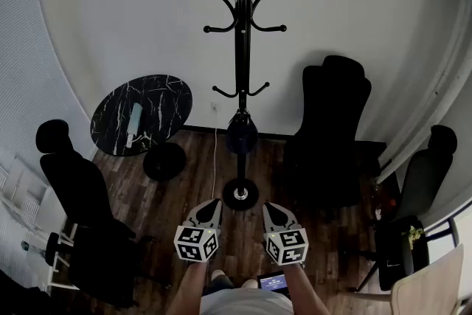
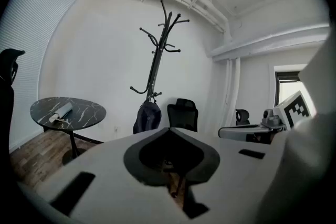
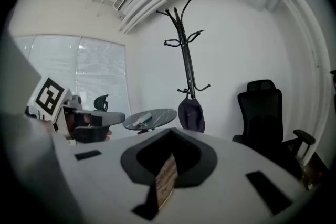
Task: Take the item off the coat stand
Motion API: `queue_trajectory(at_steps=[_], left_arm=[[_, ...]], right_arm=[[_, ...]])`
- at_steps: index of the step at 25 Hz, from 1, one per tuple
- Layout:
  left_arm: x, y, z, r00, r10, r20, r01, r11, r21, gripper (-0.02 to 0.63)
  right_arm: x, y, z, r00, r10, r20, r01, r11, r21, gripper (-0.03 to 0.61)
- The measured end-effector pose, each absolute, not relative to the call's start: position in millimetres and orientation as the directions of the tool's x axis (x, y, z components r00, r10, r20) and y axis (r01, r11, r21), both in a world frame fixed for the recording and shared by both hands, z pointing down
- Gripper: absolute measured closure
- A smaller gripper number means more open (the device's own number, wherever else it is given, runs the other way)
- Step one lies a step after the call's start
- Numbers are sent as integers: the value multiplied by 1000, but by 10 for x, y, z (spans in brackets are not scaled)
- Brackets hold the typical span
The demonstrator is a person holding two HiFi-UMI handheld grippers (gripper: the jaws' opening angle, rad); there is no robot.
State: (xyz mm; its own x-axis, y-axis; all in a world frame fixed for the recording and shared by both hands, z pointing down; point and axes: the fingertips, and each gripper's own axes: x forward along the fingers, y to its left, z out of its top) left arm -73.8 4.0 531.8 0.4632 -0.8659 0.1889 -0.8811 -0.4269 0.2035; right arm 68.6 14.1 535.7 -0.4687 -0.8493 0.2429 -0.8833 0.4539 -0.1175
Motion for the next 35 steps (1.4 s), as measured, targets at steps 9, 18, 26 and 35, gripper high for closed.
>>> queue_trajectory(at_steps=[9, 18, 26, 35], left_arm=[[-590, 78, 5337, 468, -863, 192, -877, -426, 224, 594], [-762, -38, 5491, 457, -864, 212, -881, -408, 239, 592], [-805, -590, 5667, 484, -847, 221, -864, -421, 277, 594], [-946, -1627, 5528, 505, -843, 187, -850, -447, 278, 594]], right_arm=[[761, 206, 5429, -521, -812, 261, -853, 490, -180, 566], [791, -5, 5536, -502, -824, 263, -863, 456, -219, 566], [726, -535, 5697, -487, -820, 301, -872, 437, -222, 566], [597, -1488, 5639, -457, -837, 300, -888, 409, -211, 566]])
